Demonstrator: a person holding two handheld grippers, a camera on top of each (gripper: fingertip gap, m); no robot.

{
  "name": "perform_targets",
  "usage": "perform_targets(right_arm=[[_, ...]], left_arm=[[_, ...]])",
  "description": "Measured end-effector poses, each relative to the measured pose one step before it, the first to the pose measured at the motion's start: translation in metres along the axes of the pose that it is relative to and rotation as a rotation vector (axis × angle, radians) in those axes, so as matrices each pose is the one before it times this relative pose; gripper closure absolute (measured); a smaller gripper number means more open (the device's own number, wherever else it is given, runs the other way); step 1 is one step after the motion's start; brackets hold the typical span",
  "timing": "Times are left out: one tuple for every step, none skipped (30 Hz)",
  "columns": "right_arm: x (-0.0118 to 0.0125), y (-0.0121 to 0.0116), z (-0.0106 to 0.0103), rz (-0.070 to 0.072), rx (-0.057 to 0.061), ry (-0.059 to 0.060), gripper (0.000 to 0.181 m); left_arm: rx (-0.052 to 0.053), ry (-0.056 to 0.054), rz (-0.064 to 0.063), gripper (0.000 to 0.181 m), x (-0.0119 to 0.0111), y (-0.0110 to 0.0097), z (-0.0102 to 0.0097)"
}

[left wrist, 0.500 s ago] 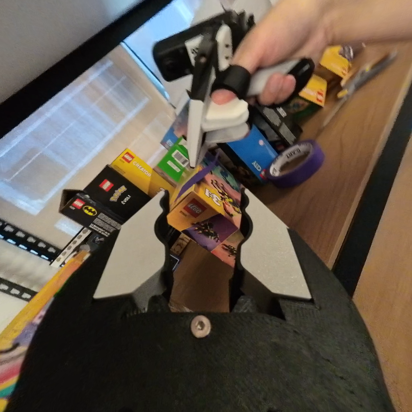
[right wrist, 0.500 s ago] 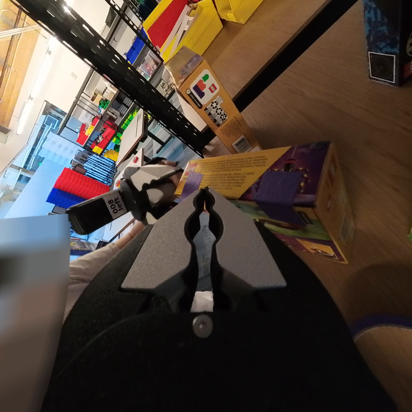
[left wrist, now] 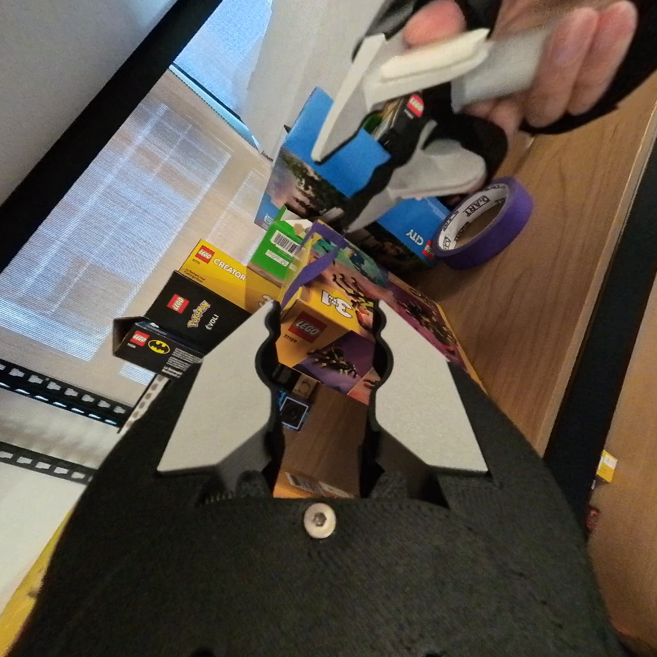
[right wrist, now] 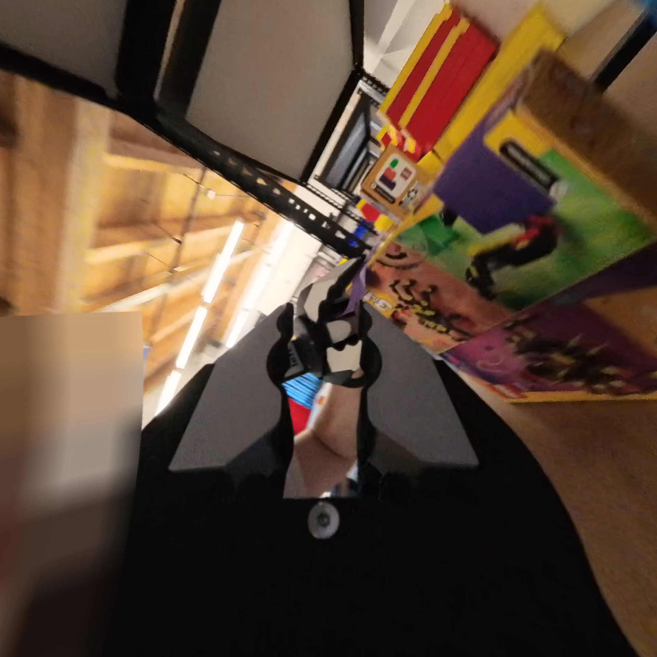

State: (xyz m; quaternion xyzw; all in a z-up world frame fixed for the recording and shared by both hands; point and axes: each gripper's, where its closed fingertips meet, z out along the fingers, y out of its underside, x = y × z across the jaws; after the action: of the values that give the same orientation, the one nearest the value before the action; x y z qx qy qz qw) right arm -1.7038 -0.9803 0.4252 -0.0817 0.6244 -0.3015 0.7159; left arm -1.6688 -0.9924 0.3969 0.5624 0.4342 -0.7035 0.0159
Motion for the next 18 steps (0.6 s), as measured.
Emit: perform_targets(right_arm=[[0.00146, 0.00145, 0.00223, 0.0474, 0.0165, -0.0136, 0.148], [0.00134, -0.00009, 0.00216, 0.0234, 0.0181, -0.0004, 0.149], [-0.00059, -0.00038, 0.00158, 0.0228, 0.0104, -0.0030, 0.150], [-0.00163, -0.00195, 0.00044, 0.0174, 0.0140, -0.0012, 0.153], [0.00043, -0.00189, 0.00012, 0.0116, 0.0124, 0.0138, 0.156], [0.00459, -0.00018, 0.00045, 0.0017, -0.0015, 0.0377, 0.156], [0.00654, 0.00295, 0.00102, -0.0096, -0.0228, 0.0472, 0.155], [0.00584, 0.00495, 0.00066, -0.0086, -0.0331, 0.0397, 0.155], [0.00474, 0.00359, -0.00019, -0.0075, -0.0193, 0.0305, 0.154], [0.00370, 0.00145, -0.00117, -0.0029, -0.0018, 0.0223, 0.152], [0.00149, -0.00008, -0.00125, 0.0015, 0.0068, 0.0077, 0.151], [0.00086, -0.00019, -0.00081, 0.0038, 0.0057, 0.0041, 0.150], [0.00098, -0.00087, -0.00030, 0.0005, 0.0103, 0.0048, 0.149], [0.00046, -0.00140, 0.00012, -0.0035, 0.0131, 0.0008, 0.149], [0.00063, -0.00056, 0.00086, -0.0025, 0.0067, 0.0035, 0.149], [0.00021, -0.00115, 0.00099, 0.0006, 0.0062, 0.0007, 0.151], [-0.00143, -0.00314, 0.00050, 0.0042, 0.0183, -0.0081, 0.152], [-0.00244, -0.00307, 0.00083, 0.0125, 0.0162, -0.0158, 0.154]], left_arm=[[0.0000, 0.0069, -0.0058, 0.131, 0.00008, -0.00045, -0.00020], [-0.0039, 0.0044, 0.0035, 0.130, 0.00023, 0.00021, -0.00004], [-0.0036, 0.0030, 0.0117, 0.129, 0.00060, 0.00031, 0.00006], [-0.0019, 0.0040, 0.0130, 0.128, 0.00091, 0.00022, -0.00010], [-0.0005, 0.0071, 0.0118, 0.126, 0.00124, 0.00012, -0.00009], [0.0005, 0.0092, 0.0136, 0.124, 0.00113, 0.00037, -0.00014], [-0.0022, 0.0100, 0.0147, 0.123, 0.00063, 0.00099, -0.00018], [-0.0056, 0.0116, 0.0179, 0.122, 0.00015, 0.00128, -0.00010], [-0.0076, 0.0123, 0.0219, 0.124, -0.00024, 0.00111, -0.00023], [-0.0098, 0.0131, 0.0212, 0.125, -0.00027, 0.00094, -0.00018], [-0.0086, 0.0147, 0.0178, 0.125, 0.00003, 0.00025, -0.00031], [-0.0047, 0.0144, 0.0154, 0.126, 0.00031, -0.00030, -0.00039], [-0.0061, 0.0115, 0.0158, 0.126, 0.00020, 0.00027, -0.00017], [-0.0108, 0.0089, 0.0177, 0.125, 0.00015, 0.00132, 0.00021], [-0.0109, 0.0078, 0.0180, 0.124, 0.00026, 0.00162, 0.00024], [-0.0070, 0.0075, 0.0142, 0.123, 0.00025, 0.00105, 0.00005], [-0.0025, 0.0075, 0.0087, 0.123, 0.00033, 0.00032, -0.00006], [-0.0003, 0.0072, 0.0057, 0.123, 0.00033, -0.00025, -0.00022]])
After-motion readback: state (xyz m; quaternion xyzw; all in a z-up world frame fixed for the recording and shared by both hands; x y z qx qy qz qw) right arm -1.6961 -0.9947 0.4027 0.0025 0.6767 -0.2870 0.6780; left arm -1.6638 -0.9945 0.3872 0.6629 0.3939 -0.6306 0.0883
